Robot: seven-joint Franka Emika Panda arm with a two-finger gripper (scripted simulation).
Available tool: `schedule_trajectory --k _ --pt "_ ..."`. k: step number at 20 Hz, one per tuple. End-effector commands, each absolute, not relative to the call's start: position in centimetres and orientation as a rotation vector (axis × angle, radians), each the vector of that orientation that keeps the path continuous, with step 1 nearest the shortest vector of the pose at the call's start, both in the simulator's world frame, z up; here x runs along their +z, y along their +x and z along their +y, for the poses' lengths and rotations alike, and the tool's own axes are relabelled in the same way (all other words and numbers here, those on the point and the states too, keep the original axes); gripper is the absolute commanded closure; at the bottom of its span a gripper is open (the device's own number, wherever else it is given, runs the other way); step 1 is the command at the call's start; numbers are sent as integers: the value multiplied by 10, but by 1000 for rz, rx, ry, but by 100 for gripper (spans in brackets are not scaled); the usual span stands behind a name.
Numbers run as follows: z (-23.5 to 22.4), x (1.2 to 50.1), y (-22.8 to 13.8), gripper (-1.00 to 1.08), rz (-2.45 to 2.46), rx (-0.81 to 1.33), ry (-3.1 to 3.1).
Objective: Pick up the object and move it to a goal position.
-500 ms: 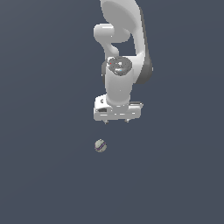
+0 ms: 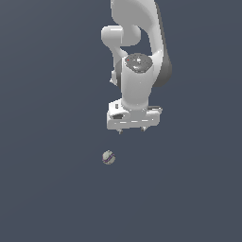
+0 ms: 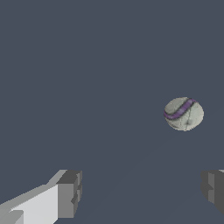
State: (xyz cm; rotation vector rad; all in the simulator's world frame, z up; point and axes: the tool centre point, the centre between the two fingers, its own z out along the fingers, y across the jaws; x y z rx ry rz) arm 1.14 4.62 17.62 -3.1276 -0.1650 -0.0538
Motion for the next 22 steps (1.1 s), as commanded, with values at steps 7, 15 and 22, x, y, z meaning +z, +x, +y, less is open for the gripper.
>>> schedule_trajectory --k 7,15,22 --pt "48 178 14 -92 -190 -63 -3125" --pt "35 167 24 -92 -312 -56 -3121" --pt "14 150 38 -92 -508 -42 -3102"
